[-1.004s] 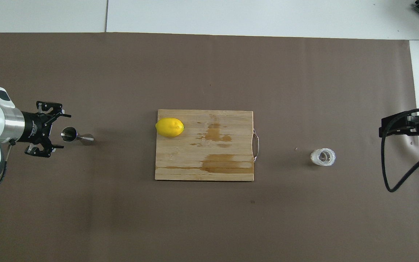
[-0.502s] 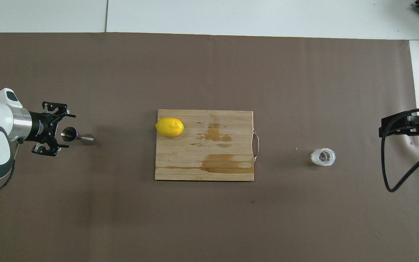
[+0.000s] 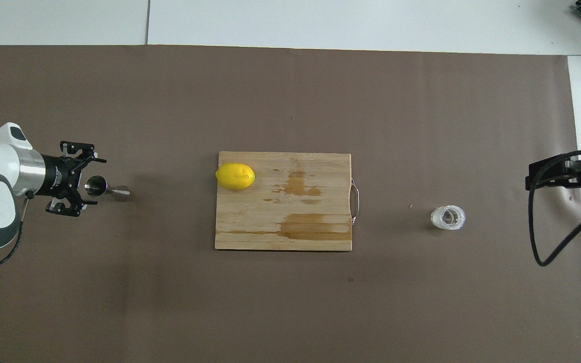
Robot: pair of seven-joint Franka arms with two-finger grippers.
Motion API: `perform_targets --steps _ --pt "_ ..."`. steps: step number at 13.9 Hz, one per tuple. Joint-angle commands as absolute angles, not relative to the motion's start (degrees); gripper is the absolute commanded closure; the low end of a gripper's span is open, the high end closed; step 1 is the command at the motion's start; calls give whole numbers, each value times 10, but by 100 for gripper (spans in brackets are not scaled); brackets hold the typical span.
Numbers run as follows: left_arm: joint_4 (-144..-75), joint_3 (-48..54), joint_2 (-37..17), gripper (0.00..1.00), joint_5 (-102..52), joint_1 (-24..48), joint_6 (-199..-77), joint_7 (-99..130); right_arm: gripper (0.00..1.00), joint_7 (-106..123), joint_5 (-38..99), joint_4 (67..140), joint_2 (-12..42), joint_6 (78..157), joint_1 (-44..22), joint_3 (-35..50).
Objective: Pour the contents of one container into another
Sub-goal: 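Move the left gripper to the small metal cup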
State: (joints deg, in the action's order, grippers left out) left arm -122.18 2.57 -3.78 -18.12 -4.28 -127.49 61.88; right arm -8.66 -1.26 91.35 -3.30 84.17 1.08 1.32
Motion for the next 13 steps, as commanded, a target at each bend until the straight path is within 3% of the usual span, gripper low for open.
perform_targets --steps 1,13 --pt "-1230 28 -37 6 -192 -47 -1282 622 0 -76 -15 924 -42 845 17 17" --pt "-1237 28 -36 24 -192 -43 -1289 621 0 -76 -15 924 -42 845 17 17"
